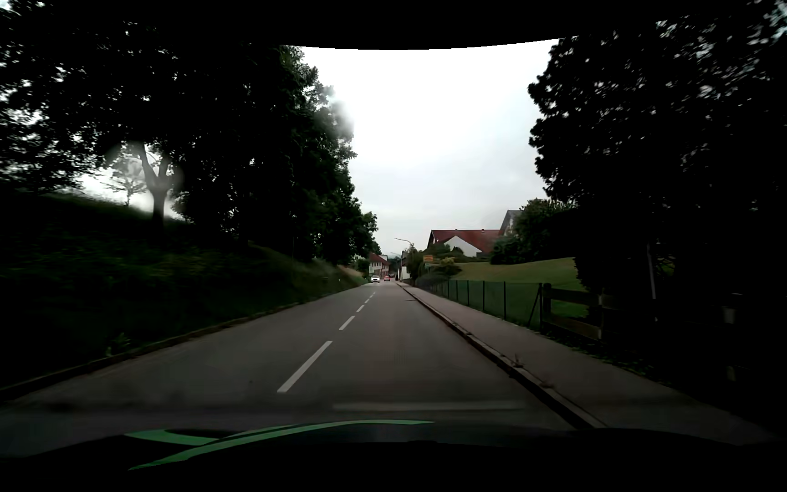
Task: Follow the waypoints while adhering to traffic rules and regulations
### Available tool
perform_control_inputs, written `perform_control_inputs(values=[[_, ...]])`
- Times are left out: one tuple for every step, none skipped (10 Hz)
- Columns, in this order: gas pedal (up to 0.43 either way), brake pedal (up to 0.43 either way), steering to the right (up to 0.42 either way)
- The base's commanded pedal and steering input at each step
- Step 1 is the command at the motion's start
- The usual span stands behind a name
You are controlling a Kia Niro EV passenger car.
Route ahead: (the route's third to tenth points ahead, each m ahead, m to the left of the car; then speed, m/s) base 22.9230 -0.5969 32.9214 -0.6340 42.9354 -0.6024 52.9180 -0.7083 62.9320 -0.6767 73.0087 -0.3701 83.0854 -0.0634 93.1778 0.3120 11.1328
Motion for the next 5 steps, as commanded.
perform_control_inputs(values=[[0.000, 0.000, 0.000], [0.000, 0.000, 0.000], [0.000, 0.000, 0.000], [0.000, 0.000, 0.000], [0.000, 0.000, 0.000]])
